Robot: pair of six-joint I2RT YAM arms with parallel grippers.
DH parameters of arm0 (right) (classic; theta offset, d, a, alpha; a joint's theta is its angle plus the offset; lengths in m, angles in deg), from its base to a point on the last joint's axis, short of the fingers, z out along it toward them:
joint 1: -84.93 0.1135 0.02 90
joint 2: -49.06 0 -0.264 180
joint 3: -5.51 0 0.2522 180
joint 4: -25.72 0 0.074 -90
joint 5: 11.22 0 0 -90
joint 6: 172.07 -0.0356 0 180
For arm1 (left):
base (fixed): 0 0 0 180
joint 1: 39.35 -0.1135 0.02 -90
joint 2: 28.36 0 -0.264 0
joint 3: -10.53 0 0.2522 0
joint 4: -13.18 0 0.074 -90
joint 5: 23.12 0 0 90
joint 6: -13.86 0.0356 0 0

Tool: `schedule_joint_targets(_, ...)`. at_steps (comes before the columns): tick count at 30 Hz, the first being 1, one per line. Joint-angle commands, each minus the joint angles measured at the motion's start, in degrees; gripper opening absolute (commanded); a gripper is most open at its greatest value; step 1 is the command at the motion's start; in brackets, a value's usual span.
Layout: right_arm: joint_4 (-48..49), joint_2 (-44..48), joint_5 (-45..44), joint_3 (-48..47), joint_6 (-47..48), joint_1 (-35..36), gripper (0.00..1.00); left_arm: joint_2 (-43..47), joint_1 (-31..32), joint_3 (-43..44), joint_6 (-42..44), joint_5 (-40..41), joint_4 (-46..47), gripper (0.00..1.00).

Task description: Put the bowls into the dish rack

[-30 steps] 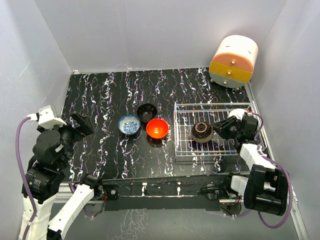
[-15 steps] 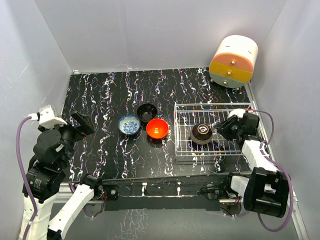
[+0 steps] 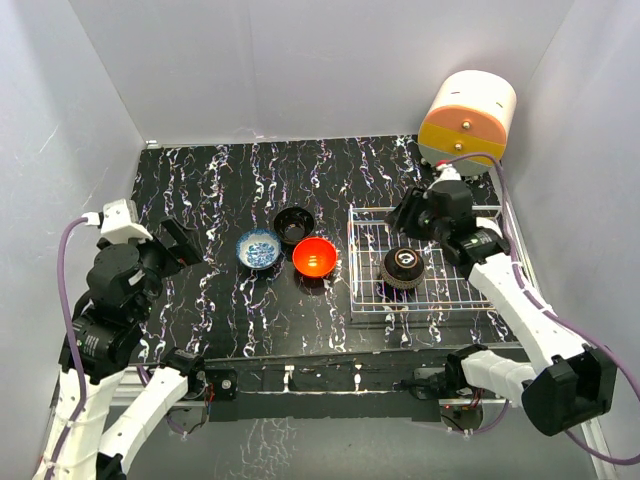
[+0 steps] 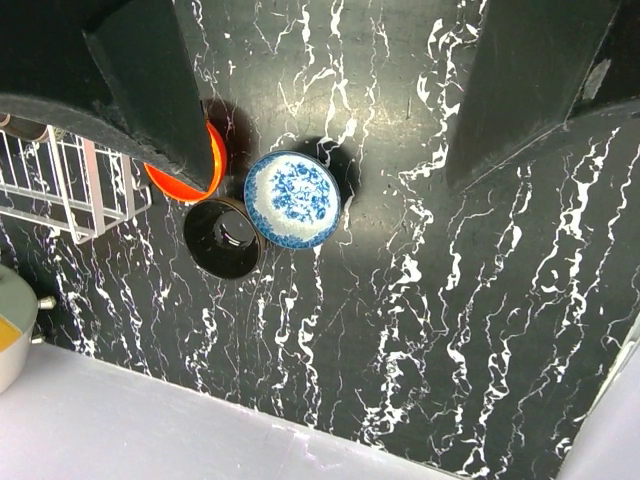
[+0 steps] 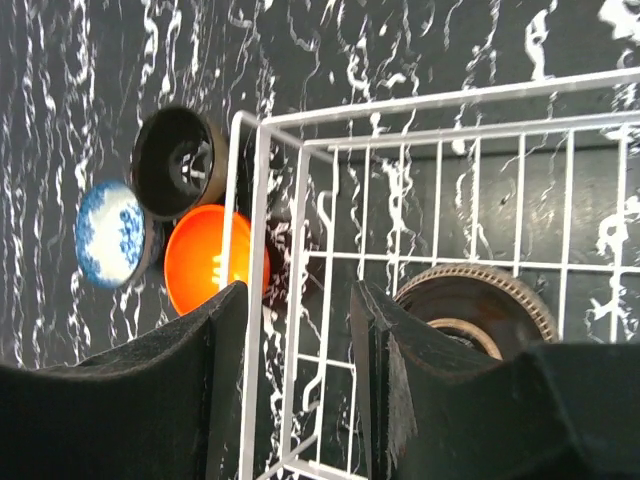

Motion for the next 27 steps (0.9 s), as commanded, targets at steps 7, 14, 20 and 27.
schedule_joint_targets(7,-0.43,1.45,-3.14,7.16,0.12,8.11,0.48,-1.14,0.19,-1.23,-0.18,-3.29,1.01,0.97)
schedule_joint_targets(14,7.59,0.6,4.14,10.2,2.23,8.15,0.48,-1.12,0.19,-1.77,-0.09,-3.08,1.19,0.97)
schedule_joint_targets(20,6.86,-1.66,2.95,10.47,2.32,8.32,0.48,-0.69,0.19,-2.55,-0.01,-2.6,1.22,0.97)
schedule_joint_targets(27,3.76,0.92,0.43,10.25,3.63,8.82,0.48,-0.42,0.18,-3.22,0.22,-2.14,0.94,0.97)
